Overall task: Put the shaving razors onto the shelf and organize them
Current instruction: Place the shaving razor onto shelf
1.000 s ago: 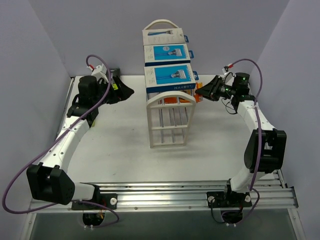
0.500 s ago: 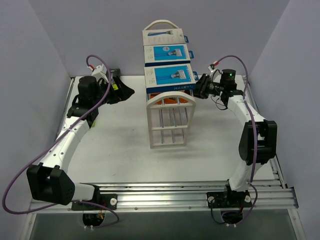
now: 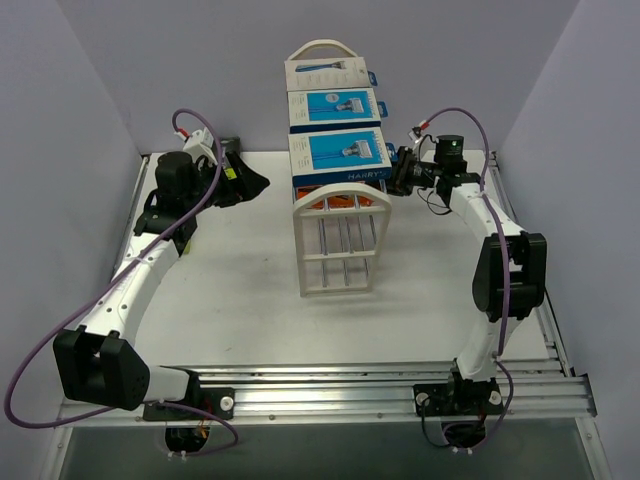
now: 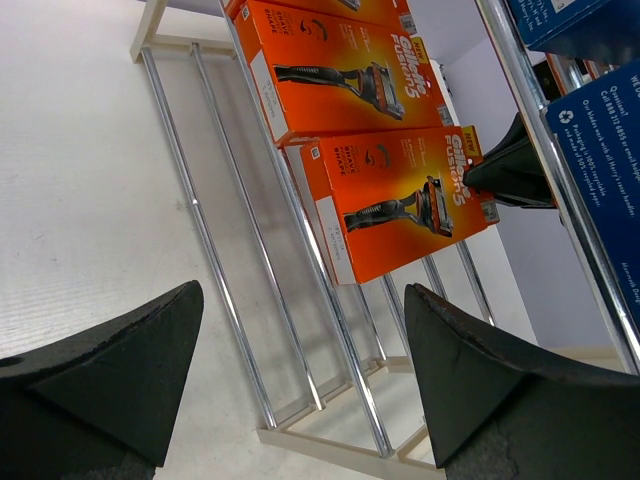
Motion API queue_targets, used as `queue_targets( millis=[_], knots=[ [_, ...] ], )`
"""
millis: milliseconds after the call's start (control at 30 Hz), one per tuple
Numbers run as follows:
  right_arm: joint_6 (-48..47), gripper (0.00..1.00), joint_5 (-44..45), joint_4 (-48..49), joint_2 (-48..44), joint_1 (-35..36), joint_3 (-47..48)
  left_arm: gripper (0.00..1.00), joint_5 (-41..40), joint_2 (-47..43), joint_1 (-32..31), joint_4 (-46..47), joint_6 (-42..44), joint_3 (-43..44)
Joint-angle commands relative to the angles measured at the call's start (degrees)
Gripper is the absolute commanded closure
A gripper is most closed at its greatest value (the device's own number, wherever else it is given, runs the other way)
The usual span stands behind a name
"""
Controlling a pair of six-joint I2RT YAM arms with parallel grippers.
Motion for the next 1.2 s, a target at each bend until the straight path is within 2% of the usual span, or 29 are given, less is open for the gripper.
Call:
queue_targets(
  millis=[0, 500, 767, 1167],
  knots=[
    [-2.1, 1.0, -0.2, -0.9, 0.7, 0.5, 2.8, 0.1, 1.0, -0.8, 0.5, 2.8, -0.1, -0.1],
    [-0.8, 0.93, -0.5, -0.2, 2.7, 1.0, 4.1, 0.1, 1.7, -0.5, 0.8, 3.1, -0.2, -0.2],
    [0.1, 0.76, -0.6, 0.7, 2.9, 1.0, 4.3, 0.1, 2.4, -0.3, 1.3, 3.4, -0.4, -0.2],
    [0.0, 0.69, -1.0, 0.7, 2.8, 1.0, 3.9, 0.1, 3.0, 0.2, 1.3, 3.8, -0.8, -0.3]
  ],
)
